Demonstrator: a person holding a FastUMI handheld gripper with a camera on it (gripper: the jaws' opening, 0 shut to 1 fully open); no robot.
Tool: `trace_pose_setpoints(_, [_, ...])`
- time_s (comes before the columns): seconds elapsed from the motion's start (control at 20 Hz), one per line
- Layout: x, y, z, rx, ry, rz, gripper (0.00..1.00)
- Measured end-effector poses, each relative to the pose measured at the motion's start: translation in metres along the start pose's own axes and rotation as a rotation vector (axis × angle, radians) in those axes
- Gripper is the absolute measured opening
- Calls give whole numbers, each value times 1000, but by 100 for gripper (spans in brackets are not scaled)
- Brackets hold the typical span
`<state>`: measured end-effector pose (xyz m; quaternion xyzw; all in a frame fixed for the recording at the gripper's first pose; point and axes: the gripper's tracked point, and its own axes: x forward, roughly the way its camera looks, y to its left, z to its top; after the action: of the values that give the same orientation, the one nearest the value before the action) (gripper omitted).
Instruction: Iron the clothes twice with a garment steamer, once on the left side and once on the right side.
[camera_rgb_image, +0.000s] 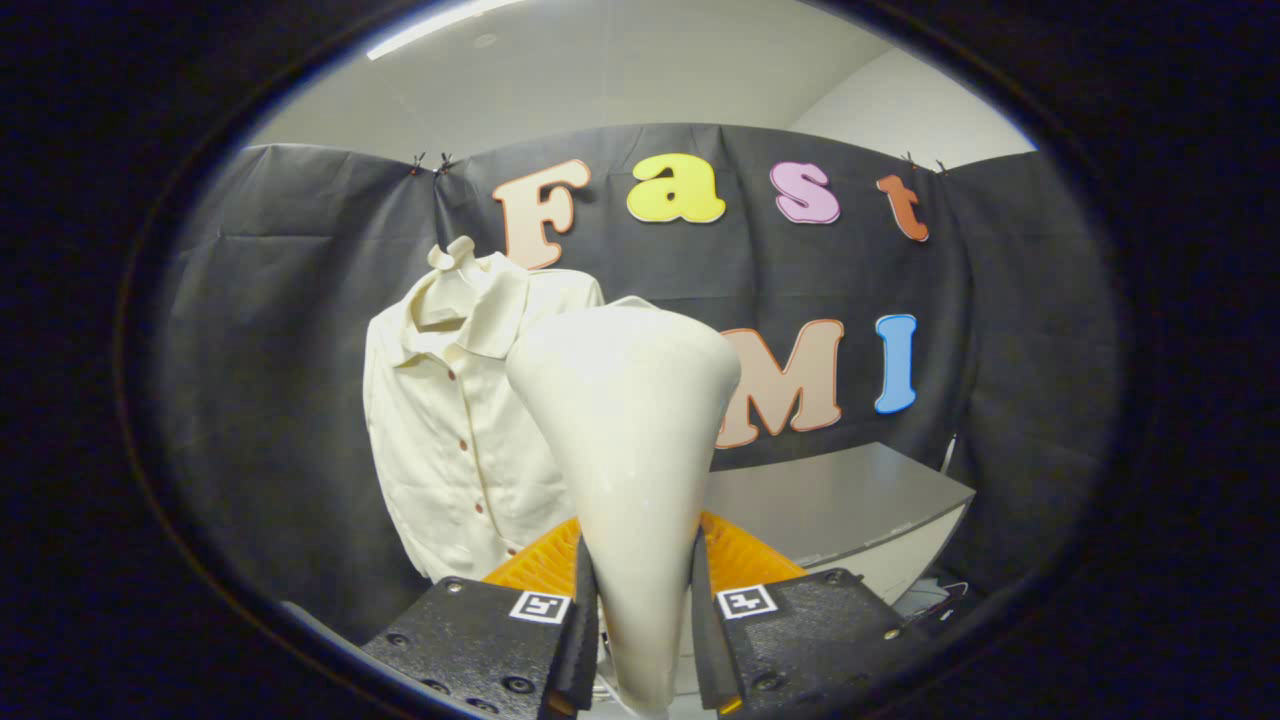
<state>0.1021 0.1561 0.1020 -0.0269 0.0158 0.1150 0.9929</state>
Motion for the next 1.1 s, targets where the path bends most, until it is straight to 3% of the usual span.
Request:
trace_pose_setpoints(0.5, [38,161,3,18,-28,91,39])
trace_pose_setpoints(0.95, [109,275,-4,-4,-19,164,39])
trace_pose_setpoints(1.1, [134,299,-3,-26,-13,152,39])
